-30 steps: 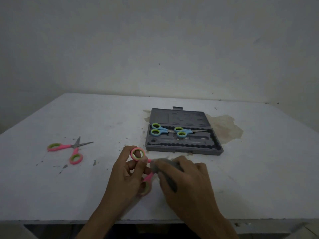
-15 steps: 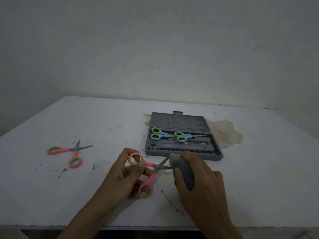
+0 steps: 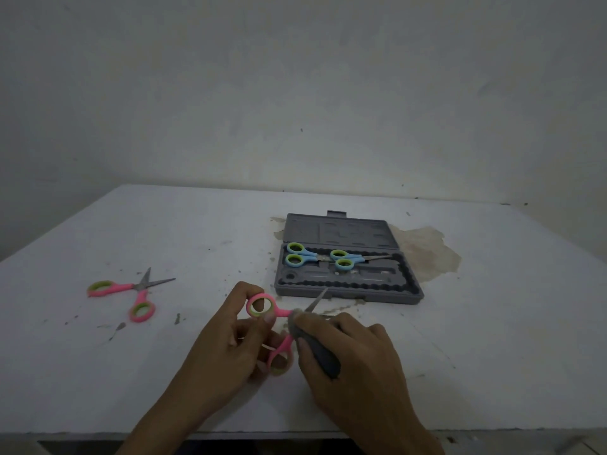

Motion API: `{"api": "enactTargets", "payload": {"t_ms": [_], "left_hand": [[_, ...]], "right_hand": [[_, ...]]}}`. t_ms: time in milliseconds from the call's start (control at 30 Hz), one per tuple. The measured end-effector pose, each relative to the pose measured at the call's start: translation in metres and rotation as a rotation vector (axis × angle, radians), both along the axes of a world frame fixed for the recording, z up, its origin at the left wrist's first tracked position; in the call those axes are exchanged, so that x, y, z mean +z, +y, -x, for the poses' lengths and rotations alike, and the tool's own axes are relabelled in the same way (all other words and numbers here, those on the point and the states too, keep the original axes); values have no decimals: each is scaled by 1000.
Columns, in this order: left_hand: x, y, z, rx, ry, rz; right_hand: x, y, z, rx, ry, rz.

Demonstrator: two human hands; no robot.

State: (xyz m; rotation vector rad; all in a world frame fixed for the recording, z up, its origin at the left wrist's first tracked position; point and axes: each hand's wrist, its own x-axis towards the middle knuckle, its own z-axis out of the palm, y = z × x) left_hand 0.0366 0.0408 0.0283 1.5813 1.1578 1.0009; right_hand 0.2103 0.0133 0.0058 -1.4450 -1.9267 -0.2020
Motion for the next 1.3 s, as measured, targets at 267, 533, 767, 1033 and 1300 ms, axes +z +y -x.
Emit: {"api": "enactTargets", "payload": {"t_ms": [267,533,767,1033,1300], "left_hand": [[-2,-3,-10,49,25,-76],[-3,-4,-13,62,56,-130],[-11,-1,-15,79,147,-242],[-9,2,-18,101,206,-311],[-5,-1,-17,83,191,-287]], "right_hand": [[-1,-5,2,7,-15,-58],[-4,-9,-2,-26,1,-50],[-3,-5,0,-36,-22,24],[-1,-5,-4,-40,37,3],[-3,-7,-6,-12,15,-26]]}}
